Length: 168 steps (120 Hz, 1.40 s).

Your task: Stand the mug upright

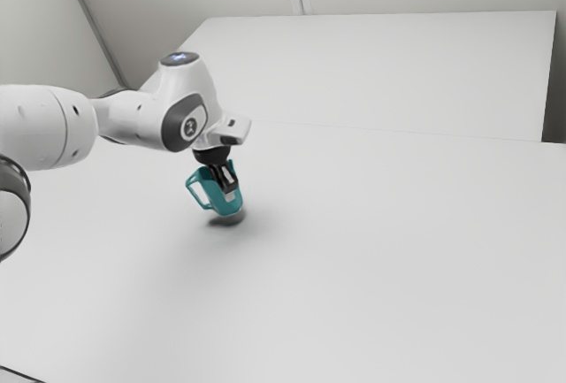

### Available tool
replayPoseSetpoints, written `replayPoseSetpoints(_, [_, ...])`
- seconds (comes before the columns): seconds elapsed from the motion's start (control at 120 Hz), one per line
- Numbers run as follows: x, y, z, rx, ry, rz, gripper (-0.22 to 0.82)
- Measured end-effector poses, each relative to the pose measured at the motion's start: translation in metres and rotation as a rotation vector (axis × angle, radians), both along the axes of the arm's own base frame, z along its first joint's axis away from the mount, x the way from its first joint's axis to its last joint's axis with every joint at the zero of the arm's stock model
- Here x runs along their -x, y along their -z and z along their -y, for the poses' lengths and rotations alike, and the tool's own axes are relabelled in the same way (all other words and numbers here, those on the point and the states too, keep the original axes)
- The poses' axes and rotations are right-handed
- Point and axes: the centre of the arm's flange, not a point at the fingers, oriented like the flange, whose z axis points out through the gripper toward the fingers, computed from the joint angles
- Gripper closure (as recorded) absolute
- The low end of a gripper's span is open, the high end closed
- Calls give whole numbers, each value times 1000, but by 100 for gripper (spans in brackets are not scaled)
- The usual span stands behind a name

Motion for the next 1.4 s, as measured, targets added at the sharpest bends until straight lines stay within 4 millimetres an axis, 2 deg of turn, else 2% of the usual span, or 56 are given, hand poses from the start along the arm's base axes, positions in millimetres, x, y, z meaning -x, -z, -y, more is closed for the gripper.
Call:
replayPoseSetpoints(0.217, [-8,17,1,-54,-39,24,79])
replayPoseSetpoints(0.5, [-10,22,2,-69,-99,38,78])
replayPoseSetpoints(0.708, [-12,21,2,-66,-124,44,34])
replayPoseSetpoints(0.825, [-16,11,3,-70,-125,62,20])
replayPoseSetpoints(0.975, [-17,-1,2,-72,-131,76,10])
replayPoseSetpoints(1.242, [-12,-52,-1,-38,-164,126,3])
replayPoseSetpoints(1.4, [-10,-97,6,-19,-170,163,1])
